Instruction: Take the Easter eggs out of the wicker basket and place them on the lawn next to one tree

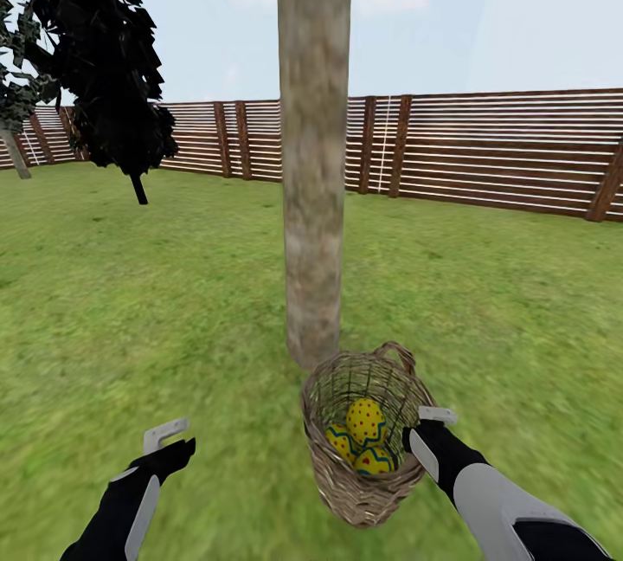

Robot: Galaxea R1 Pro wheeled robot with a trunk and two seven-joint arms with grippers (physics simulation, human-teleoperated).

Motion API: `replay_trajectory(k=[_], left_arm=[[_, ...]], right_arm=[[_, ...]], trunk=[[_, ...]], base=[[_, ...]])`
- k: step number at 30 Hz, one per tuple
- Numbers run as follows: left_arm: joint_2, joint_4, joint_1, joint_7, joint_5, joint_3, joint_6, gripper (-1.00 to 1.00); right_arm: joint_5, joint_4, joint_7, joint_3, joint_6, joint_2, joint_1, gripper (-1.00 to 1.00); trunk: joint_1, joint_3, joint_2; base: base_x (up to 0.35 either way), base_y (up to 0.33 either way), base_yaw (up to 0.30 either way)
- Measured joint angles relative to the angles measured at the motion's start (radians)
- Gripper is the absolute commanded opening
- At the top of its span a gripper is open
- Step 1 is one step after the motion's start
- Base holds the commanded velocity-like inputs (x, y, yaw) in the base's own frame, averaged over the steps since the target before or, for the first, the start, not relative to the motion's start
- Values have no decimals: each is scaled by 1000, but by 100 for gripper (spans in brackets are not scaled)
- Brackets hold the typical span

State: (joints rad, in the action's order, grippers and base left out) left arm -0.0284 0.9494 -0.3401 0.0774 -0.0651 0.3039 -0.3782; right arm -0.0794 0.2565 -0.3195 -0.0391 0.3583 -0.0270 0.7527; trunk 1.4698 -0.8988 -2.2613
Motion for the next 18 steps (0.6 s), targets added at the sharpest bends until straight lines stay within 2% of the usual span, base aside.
replay_trajectory(k=[18], left_arm=[[0,0,0,0,0,0,0,100]], right_arm=[[-1,-1,0,0,0,1,0,-100]], trunk=[[69,-56,-126]], base=[[0,0,0]])
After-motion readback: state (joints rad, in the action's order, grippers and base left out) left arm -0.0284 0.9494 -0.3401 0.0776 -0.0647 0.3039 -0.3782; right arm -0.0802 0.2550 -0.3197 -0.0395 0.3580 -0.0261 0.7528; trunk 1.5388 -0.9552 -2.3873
